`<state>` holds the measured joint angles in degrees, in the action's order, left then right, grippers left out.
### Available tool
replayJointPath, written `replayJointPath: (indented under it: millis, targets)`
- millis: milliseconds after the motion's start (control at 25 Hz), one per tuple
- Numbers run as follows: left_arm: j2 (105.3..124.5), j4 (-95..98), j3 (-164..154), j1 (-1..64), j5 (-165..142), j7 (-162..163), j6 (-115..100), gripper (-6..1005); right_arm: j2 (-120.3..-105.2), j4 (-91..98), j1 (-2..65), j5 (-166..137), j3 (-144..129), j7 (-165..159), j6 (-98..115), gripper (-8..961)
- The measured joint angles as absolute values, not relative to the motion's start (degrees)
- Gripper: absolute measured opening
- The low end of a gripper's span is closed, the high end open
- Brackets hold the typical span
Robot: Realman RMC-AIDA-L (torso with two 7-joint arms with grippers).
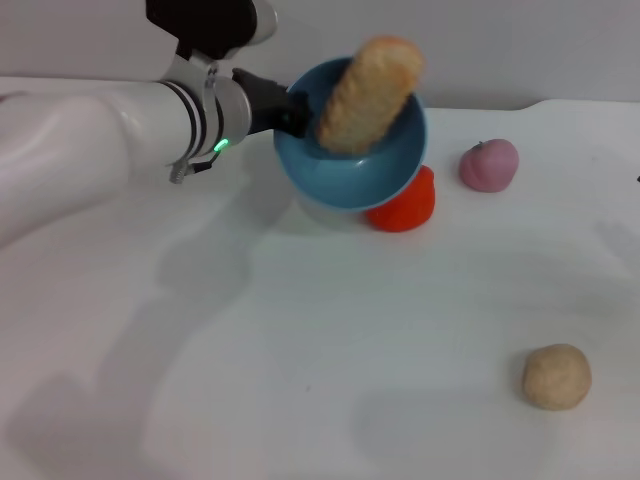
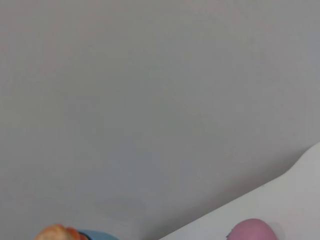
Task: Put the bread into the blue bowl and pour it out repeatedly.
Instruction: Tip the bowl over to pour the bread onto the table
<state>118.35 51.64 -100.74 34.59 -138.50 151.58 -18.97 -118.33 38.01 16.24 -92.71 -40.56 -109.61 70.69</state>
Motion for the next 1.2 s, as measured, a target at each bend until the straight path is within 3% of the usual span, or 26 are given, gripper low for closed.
replayJointPath:
  millis: [400,1200]
  targets:
    - [118.35,54.24,-106.50,28.56,-138.52,151.50,-3.51,0,-118.33,36.46,15.97,-92.67,-40.65,-108.93,71.49,428]
    - [119.00,35.91,-129.79,29.24,-138.07,143.30,40.88,-1,-118.47,36.39,15.95,-93.13,-40.98,-108.82,73.85,437]
